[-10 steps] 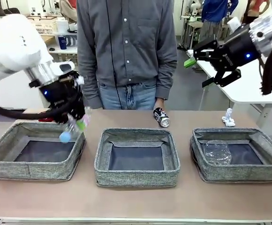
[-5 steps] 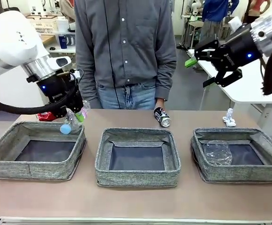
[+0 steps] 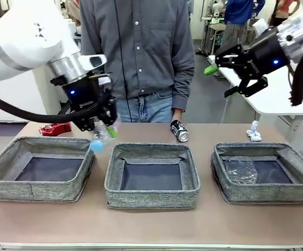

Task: Sort the waste into the appropriate baskets.
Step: Pick up the waste item pointed out by the person.

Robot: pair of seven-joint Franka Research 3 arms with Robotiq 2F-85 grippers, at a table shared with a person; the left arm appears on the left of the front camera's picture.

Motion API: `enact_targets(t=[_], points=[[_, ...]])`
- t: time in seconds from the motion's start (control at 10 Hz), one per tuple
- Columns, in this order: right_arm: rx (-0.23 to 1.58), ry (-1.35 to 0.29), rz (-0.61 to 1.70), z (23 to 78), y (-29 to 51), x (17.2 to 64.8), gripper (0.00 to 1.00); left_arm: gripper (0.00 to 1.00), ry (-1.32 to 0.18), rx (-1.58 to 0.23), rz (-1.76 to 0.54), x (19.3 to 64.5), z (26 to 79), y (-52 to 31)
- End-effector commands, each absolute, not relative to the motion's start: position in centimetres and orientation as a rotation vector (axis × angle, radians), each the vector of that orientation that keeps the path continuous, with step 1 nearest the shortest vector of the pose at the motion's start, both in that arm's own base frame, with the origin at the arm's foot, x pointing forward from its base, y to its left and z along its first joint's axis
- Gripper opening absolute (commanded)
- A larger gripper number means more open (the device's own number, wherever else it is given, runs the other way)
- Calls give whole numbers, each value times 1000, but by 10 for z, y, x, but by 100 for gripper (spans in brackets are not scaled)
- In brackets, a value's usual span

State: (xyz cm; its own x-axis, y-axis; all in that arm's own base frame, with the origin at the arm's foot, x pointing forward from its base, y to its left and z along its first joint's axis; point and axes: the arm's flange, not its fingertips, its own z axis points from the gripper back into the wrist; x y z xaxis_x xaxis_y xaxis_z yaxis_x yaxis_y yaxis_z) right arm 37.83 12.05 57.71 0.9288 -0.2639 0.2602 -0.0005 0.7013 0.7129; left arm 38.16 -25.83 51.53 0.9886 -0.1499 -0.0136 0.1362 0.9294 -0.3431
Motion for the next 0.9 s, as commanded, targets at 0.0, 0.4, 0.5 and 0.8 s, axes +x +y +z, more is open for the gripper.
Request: enact_targets(t=[0.0, 0.4, 0.5, 0.8], points=[[776, -352, -161, 580, 120, 378, 100, 41, 45, -192, -42, 348, 541, -314], [776, -352, -161, 580, 120, 378, 100, 41, 8, 59, -122, 348, 620, -394], [776, -352, -161, 580, 120, 378, 100, 41, -20, 112, -68, 362, 638, -407], [776, -352, -161, 580, 120, 378, 100, 41, -49, 206, -14, 386, 666, -427]])
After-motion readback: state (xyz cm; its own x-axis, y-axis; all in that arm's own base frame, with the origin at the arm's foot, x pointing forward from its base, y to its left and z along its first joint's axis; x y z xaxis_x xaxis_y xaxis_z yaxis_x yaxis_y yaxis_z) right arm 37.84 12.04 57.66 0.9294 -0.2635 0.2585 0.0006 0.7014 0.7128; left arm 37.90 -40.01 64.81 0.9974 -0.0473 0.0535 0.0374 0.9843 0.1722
